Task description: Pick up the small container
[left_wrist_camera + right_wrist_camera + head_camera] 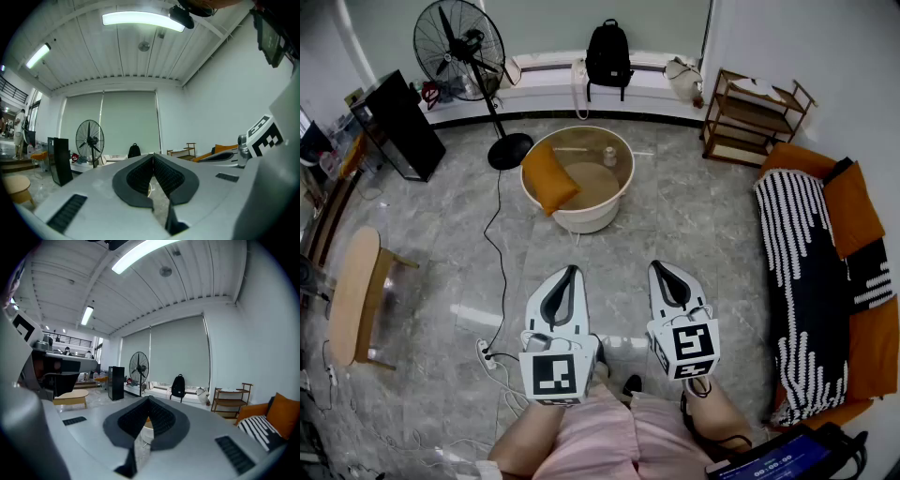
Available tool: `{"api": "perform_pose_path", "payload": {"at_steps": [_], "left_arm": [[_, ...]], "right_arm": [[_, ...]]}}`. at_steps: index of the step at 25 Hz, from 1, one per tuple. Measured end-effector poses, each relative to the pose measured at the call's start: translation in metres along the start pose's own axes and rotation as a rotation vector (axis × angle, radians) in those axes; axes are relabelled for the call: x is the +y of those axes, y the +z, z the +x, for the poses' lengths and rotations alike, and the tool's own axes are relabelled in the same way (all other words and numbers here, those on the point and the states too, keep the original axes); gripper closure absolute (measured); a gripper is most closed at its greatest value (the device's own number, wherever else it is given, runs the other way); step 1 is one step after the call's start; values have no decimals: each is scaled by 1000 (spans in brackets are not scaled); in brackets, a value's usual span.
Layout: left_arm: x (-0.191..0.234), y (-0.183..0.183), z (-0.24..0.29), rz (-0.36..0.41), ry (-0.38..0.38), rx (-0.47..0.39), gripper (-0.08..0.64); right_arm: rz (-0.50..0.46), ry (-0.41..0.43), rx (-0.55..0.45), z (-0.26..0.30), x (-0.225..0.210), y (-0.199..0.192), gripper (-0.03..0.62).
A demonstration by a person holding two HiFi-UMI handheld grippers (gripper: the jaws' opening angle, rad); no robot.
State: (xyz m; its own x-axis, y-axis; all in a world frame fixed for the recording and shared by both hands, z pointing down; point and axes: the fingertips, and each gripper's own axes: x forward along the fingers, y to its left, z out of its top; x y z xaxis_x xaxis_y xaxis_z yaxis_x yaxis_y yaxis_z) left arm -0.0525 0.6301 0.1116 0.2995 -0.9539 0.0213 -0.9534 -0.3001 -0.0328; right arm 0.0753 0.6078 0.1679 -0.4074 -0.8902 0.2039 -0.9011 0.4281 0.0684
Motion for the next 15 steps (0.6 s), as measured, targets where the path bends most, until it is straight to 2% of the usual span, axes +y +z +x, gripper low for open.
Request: {"api": "perform_pose_path", "payload": {"at_steps": [5,8,12,13,14,15], "left_arm": [[7,-3,11,-6,1,7,548],[13,-9,21,22,-12,24,548],[24,-14,36,18,-19,36,548],[28,-16,41,22,-22,40,548],[32,-18,47,20,-24,43,548],[35,-19,53,11,-24,44,548]], "right_arm": [[9,3,6,13,0,-1,592],[15,4,11,24,-1,-1,592],[40,-1,-20,40,-2,2,590],[49,9,-18,47,-1,1,514],[57,22,-10,54,-1,0,397],[61,30,-3,63,0,-1,355]]}}
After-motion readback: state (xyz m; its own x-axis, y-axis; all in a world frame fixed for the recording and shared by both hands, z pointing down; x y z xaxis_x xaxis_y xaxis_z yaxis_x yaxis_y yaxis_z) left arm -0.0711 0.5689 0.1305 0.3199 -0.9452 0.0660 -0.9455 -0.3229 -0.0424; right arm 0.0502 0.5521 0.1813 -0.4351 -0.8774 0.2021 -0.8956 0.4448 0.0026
